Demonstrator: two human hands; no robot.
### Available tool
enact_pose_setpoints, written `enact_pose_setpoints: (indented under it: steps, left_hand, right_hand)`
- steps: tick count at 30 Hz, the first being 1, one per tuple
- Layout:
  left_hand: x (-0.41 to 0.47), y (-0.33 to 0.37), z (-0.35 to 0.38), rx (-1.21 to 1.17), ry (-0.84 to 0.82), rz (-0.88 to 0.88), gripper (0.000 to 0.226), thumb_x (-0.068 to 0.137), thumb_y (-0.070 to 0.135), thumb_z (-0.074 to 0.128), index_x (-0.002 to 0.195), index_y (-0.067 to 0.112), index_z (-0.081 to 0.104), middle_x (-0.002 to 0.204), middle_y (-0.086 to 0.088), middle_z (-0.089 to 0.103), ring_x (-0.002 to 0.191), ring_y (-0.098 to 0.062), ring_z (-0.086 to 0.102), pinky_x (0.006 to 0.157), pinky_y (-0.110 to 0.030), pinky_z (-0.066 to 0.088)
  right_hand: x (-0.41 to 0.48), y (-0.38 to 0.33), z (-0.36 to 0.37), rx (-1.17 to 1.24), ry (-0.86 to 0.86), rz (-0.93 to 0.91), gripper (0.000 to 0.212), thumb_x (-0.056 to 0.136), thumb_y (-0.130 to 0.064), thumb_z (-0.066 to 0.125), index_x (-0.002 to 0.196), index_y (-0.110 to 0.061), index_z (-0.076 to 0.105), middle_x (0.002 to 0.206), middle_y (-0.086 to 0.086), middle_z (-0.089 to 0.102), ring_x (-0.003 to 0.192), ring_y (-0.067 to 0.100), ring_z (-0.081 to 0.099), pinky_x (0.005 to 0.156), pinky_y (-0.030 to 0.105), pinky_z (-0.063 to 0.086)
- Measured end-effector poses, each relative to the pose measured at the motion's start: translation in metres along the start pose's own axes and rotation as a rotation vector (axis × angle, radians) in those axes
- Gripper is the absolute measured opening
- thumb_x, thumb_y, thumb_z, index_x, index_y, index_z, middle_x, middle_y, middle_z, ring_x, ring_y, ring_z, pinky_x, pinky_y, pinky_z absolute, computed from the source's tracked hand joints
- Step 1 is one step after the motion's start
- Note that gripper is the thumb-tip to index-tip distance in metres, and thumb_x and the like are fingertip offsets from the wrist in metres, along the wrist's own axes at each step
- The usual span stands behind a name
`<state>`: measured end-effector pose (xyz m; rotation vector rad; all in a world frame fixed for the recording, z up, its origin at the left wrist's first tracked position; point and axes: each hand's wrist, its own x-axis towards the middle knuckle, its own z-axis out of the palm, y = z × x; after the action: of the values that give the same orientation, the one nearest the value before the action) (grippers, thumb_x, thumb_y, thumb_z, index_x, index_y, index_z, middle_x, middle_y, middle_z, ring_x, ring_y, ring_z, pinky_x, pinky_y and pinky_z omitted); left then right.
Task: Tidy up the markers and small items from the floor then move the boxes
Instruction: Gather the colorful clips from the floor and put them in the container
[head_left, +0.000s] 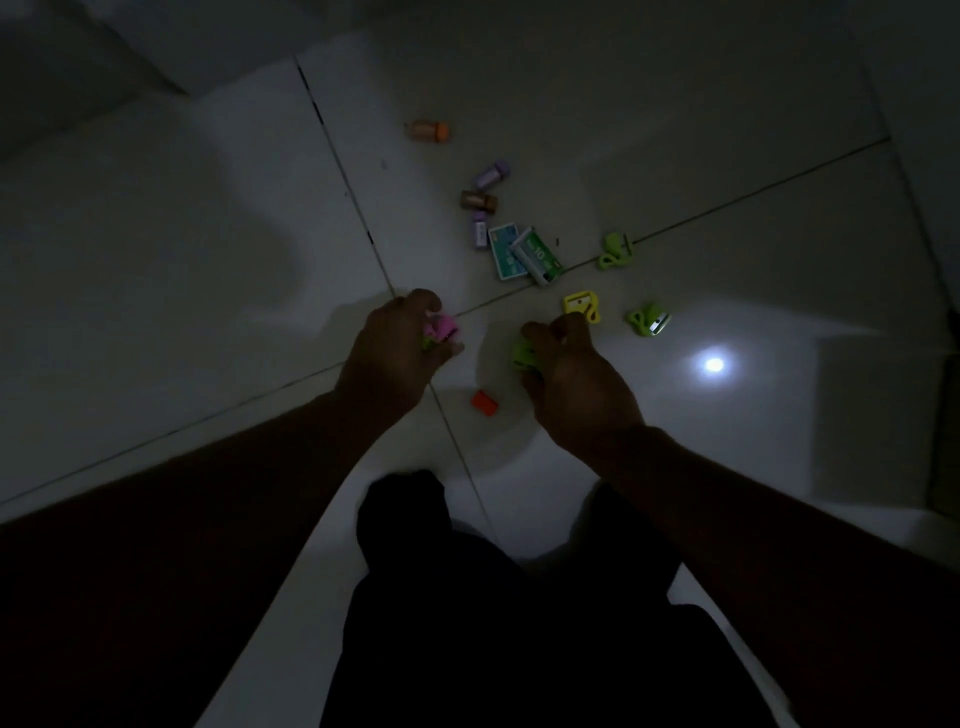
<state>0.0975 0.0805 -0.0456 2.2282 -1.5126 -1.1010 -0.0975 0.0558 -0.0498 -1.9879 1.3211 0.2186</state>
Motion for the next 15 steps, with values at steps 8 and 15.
enact_pose_setpoints:
  steps: [8, 15]
  left_hand:
    - [-0.014, 0.014, 0.01, -0.159, 0.026, -0.037, 0.023, 0.077, 0.024, 0.077, 0.086, 0.004, 0.072, 0.081, -0.01, 0.064, 0.078, -0.023, 0.061, 0.072, -0.025, 0.045]
    - [-0.04, 0.023, 0.024, 0.016, -0.272, 0.229, 0.033, 0.068, 0.031, 0.082, 0.091, 0.008, 0.076, 0.118, -0.018, 0.059, 0.109, -0.031, 0.056, 0.093, -0.036, 0.043]
  right_hand:
    - [0.001, 0.014, -0.022, -0.003, 0.176, 0.038, 0.036, 0.093, -0.026, 0.055, 0.125, -0.012, 0.053, 0.141, 0.014, 0.032, 0.097, 0.033, 0.059, 0.075, 0.038, 0.052]
    - [0.019, 0.024, -0.028, -0.054, 0.098, 0.059, 0.037, 0.093, -0.016, 0.053, 0.129, -0.009, 0.048, 0.144, 0.022, 0.022, 0.102, 0.041, 0.056, 0.087, 0.043, 0.051]
